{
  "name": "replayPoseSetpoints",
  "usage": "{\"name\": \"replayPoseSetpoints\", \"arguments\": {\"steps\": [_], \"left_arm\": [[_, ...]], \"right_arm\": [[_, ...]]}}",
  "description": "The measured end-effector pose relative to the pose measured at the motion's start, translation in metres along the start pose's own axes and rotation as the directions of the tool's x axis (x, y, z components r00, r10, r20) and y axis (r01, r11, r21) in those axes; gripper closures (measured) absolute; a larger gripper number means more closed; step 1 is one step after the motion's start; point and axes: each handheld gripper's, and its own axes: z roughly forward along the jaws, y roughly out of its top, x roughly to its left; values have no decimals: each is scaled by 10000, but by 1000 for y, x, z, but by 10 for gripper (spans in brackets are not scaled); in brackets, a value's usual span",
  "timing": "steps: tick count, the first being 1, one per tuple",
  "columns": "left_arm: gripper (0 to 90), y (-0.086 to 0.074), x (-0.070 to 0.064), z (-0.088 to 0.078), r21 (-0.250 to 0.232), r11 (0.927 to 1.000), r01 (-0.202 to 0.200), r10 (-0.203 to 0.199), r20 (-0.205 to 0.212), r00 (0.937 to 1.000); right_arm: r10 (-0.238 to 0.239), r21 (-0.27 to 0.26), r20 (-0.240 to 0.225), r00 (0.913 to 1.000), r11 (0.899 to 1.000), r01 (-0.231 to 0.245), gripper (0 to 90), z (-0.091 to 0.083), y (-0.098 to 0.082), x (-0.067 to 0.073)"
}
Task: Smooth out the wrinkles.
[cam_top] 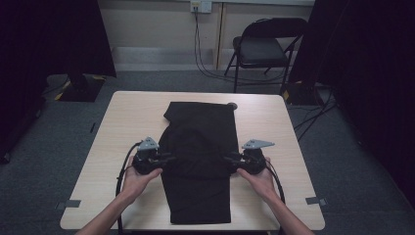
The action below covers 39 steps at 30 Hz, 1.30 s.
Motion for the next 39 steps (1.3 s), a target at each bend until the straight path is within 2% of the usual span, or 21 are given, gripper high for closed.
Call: {"name": "replayPoseSetpoints", "arguments": {"steps": [4, 5, 6, 7, 8, 9, 12, 14, 16, 17, 19, 23, 24, 25, 28, 29, 32, 35, 36, 37, 39], "left_arm": [[719, 12, 17, 18, 283, 9996, -32, 60, -981, 9952], [719, 13, 22, 26, 269, 9996, 103, -69, -1229, 9924], [713, 13, 27, 33, 266, 9985, 472, -433, -1330, 9902], [683, 13, 31, 42, 628, 9952, 753, -662, -1359, 9885], [683, 12, 33, 50, 970, 9932, 644, -481, -1614, 9857], [666, 9, 33, 62, 1033, 9925, 648, -481, -1567, 9865], [652, 8, 26, 66, 992, 9935, 560, -434, -1248, 9912], [651, 7, 19, 63, 845, 9962, 202, -109, -1092, 9940], [640, 7, 16, 55, 683, 9976, 74, -19, -795, 9968], [640, 7, 14, 51, 729, 9973, -70, 118, -652, 9978], [640, 4, 8, 42, 560, 9979, -339, 357, -308, 9989], [628, -7, -14, 20, 505, 9942, -947, 937, 219, 9954], [620, -7, -14, 20, 505, 9942, -947, 937, 219, 9954], [605, -9, -19, 11, 347, 9946, -981, 964, 488, 9942], [579, -10, -19, 3, 195, 9955, -926, 911, 658, 9937], [548, -10, -17, 3, 176, 9967, -791, 778, 634, 9949], [533, -10, -10, 7, 174, 9993, -336, 332, 258, 9991], [496, -11, -10, 17, 438, 9986, -281, 277, 98, 9996], [485, -11, -14, 18, 526, 9980, -363, 350, 260, 9990], [484, -11, -21, 18, 613, 9958, -683, 643, 647, 9958], [482, -14, -34, 17, 828, 9889, -1234, 1145, 1041, 9879]], "right_arm": [[271, -44, 536, 9982, 9996, -270, 622, 9, 9, -14], [236, 50, 750, 9969, 9997, -240, 614, 14, 11, -18], [205, 92, 1007, 9947, 9997, -216, 606, 19, 13, -20], [226, 255, 1124, 9934, 9993, -256, 611, 30, 14, -23], [226, 255, 1124, 9934, 9993, -256, 611, 30, 14, -23], [201, 525, 1346, 9907, 9982, -274, 594, 40, 14, -24], [38, 655, 1436, 9896, 9978, -133, 590, 48, 13, -22], [153, 517, 1095, 9939, 9984, -211, 586, 49, 11, -19], [115, 275, 847, 9963, 9995, -138, 575, 43, 11, -15], [135, 54, 479, 9988, 9999, -138, 574, 35, 11, -12], [126, 12, 258, 9996, 9999, -127, 572, 31, 11, -9], [-76, -74, -554, 9984, 9999, 72, 581, 14, -2, 8], [-76, -74, -554, 9984, 9999, 72, 581, 14, -2, 8], [-51, -130, -1008, 9949, 9999, 38, 584, 5, -7, 14], [-140, -138, -1299, 9914, 9998, 123, 580, -3, -12, 20], [-295, -14, -1669, 9855, 9996, 297, 579, -10, -18, 28], [-554, 229, -1975, 9787, 9979, 611, 577, -17, -28, 38], [-631, 313, -2212, 9732, 9969, 718, 568, -22, -33, 43], [-694, 341, -2227, 9724, 9963, 789, 564, -25, -35, 46], [-759, 323, -2247, 9715, 9958, 852, 564, -27, -35, 48], [-812, 69, -2146, 9733, 9964, 846, 566, -32, -34, 49]]}}
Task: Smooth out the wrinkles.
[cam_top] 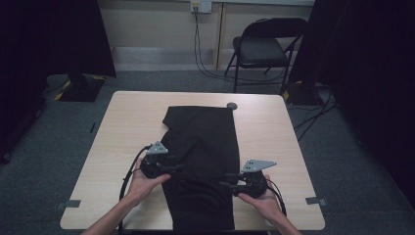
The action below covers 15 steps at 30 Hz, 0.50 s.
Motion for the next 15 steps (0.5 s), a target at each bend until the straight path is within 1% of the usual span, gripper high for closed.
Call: {"name": "replayPoseSetpoints", "arguments": {"steps": [1, 2, 3, 4, 5, 6, 7, 8, 9, 10, 12, 14, 15], "left_arm": [[476, -2, -7, 0, 79, 9998, -205, 202, 347, 9992], [470, -4, -14, 0, 258, 9989, -394, 376, 648, 9972], [470, -7, -21, 1, 565, 9961, -679, 633, 799, 9948], [458, -11, -28, 3, 752, 9922, -990, 917, 955, 9912], [458, -13, -31, 4, 909, 9896, -1113, 1013, 1076, 9890], [459, -16, -32, 8, 1154, 9878, -1046, 930, 1020, 9904], [451, -16, -32, 8, 1154, 9878, -1046, 930, 1020, 9904], [451, -16, -30, 8, 1132, 9894, -909, 799, 985, 9919], [439, -16, -25, 8, 1007, 9924, -702, 627, 754, 9952], [434, -16, -23, 8, 947, 9941, -532, 478, 584, 9971], [429, -17, -13, 6, 766, 9971, -35, 11, 304, 9995], [427, -17, -8, 4, 668, 9978, 55, -60, 82, 9999], [427, -17, -7, 3, 562, 9983, 159, -159, 0, 9999]], "right_arm": [[-4, -56, -3, 10000, 10000, 4, 566, 0, 1, 0], [26, -196, -75, 10000, 9998, -28, 557, 3, 5, 1], [26, -196, -75, 10000, 9998, -28, 557, 3, 5, 1], [-200, -55, -184, 9996, 9998, 199, 547, 12, 9, 8], [-200, -55, -184, 9996, 9998, 199, 547, 12, 9, 8], [-490, 225, -256, 9985, 9985, 496, 536, 22, 10, 15], [-490, 225, -256, 9985, 9985, 496, 536, 22, 10, 15], [-635, 425, -216, 9977, 9970, 644, 527, 27, 9, 18], [-743, 597, -255, 9969, 9953, 757, 523, 32, 8, 21], [-883, 825, -297, 9957, 9925, 905, 527, 37, 4, 24], [-978, 1083, -308, 9947, 9890, 1006, 525, 41, -3, 28], [-1052, 1307, -577, 9928, 9851, 1119, 524, 41, -12, 31], [-1030, 1341, -628, 9927, 9848, 1106, 524, 39, -15, 33]]}}
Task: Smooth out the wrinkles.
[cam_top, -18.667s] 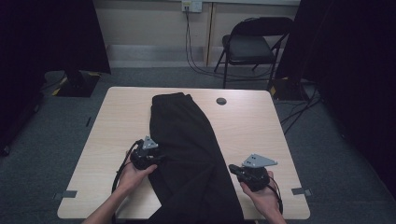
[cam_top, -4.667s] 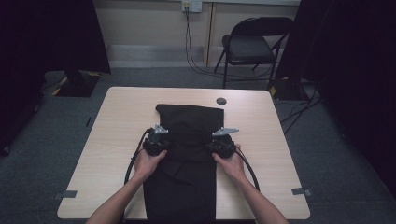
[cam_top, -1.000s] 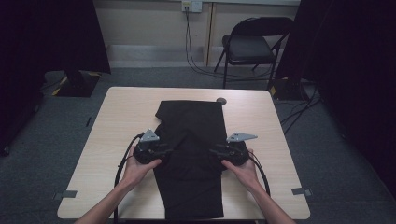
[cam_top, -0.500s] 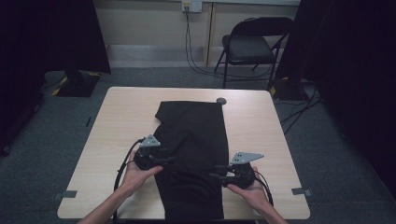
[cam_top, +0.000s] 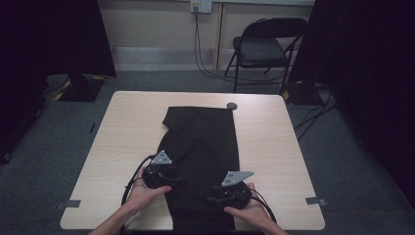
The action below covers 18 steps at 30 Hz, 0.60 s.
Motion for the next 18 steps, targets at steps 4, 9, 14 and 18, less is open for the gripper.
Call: {"name": "replayPoseSetpoints", "arguments": {"steps": [4, 9, 14, 18], "left_arm": [[430, 1, 1, -2, -92, 9999, 131, -130, 59, 9999], [470, 16, 2, 1, -205, 9998, -84, 80, -182, 9998], [496, 32, 19, 18, -245, 9997, 49, -63, -601, 9982], [499, 46, 38, 33, 106, 9998, 145, -132, -1094, 9939]], "right_arm": [[-188, 436, -422, 9989, 9988, 206, 509, -9, -4, 11], [134, -400, -34, 9999, 9991, -135, 468, -23, 7, 4], [582, -960, 1300, 9898, 9943, -459, 435, -16, 31, -34], [848, -953, 1871, 9787, 9931, -678, 404, 3, 54, -65]]}}
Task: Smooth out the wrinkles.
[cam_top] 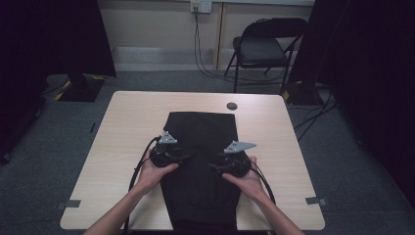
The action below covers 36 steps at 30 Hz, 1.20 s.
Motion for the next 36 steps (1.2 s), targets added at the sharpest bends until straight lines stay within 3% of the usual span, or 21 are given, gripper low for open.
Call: {"name": "replayPoseSetpoints", "arguments": {"steps": [1, 2, 3, 4, 6, 8, 9, 12, 14, 15, 16, 18, 19, 24, 31, 33, 36], "left_arm": [[500, 0, 4, 4, -26, 10000, 45, -46, -193, 9998], [500, -1, 9, 8, -14, 9996, 289, -289, -242, 9993], [506, -8, 14, 15, 343, 9989, 310, -299, -323, 9990], [512, -8, 14, 15, 343, 9989, 310, -299, -323, 9990], [517, -15, 14, 15, -20, 9995, 303, -304, -327, 9990], [516, -18, 9, 12, 78, 9999, -66, 69, -425, 9991], [507, -21, 4, 9, 216, 9996, -191, 197, -274, 9994], [507, -23, 2, 4, 387, 9990, -234, 240, -146, 9996], [523, -26, -1, -2, 513, 9982, -312, 307, 109, 9995], [531, -28, -1, -4, 488, 9985, -240, 227, 257, 9994], [531, -30, -1, -7, 461, 9987, -197, 180, 370, 9992], [520, -31, 0, -12, 290, 9995, -152, 142, 340, 9993], [517, -29, 3, -18, -80, 9999, 71, -69, 244, 9997], [509, -25, 10, -22, -444, 9985, 315, -317, -27, 9995], [503, -30, 10, -17, -198, 9996, 221, -221, 4, 9998], [497, -30, 8, -17, -265, 9993, 272, -270, 86, 9996], [490, -32, 7, -20, -311, 9993, 208, -206, 44, 9998]], "right_arm": [[-9, 83, 365, 9993, 10000, 6, 392, 15, 9, -10], [-9, 83, 365, 9993, 10000, 6, 392, 15, 9, -10], [97, 265, 577, 9983, 9996, -113, 379, 30, 14, -19], [104, 340, 734, 9972, 9993, -130, 374, 36, 16, -22], [47, 474, 814, 9967, 9988, -86, 374, 41, 17, -24], [70, 577, 934, 9956, 9983, -124, 366, 50, 15, -26], [67, 870, 926, 9957, 9961, -148, 353, 56, 10, -27], [227, 979, 767, 9968, 9947, -302, 339, 59, 6, -27], [23, 946, 713, 9974, 9955, -91, 339, 57, 2, -22], [-351, 1048, 684, 9970, 9941, 278, 338, 54, -1, -15], [-351, 1048, 684, 9970, 9941, 278, 338, 54, -1, -15], [-565, 930, 554, 9969, 9943, 512, 339, 47, -10, -4], [-608, 914, 519, 9968, 9942, 559, 339, 45, -13, -1], [-648, 665, 329, 9974, 9958, 626, 342, 34, -25, 11], [-780, 617, -278, 9966, 9949, 796, 343, 14, -43, 33], [-680, 611, -435, 9967, 9956, 706, 343, 9, -47, 38], [-876, 711, -745, 9934, 9931, 929, 343, 0, -54, 53]]}}
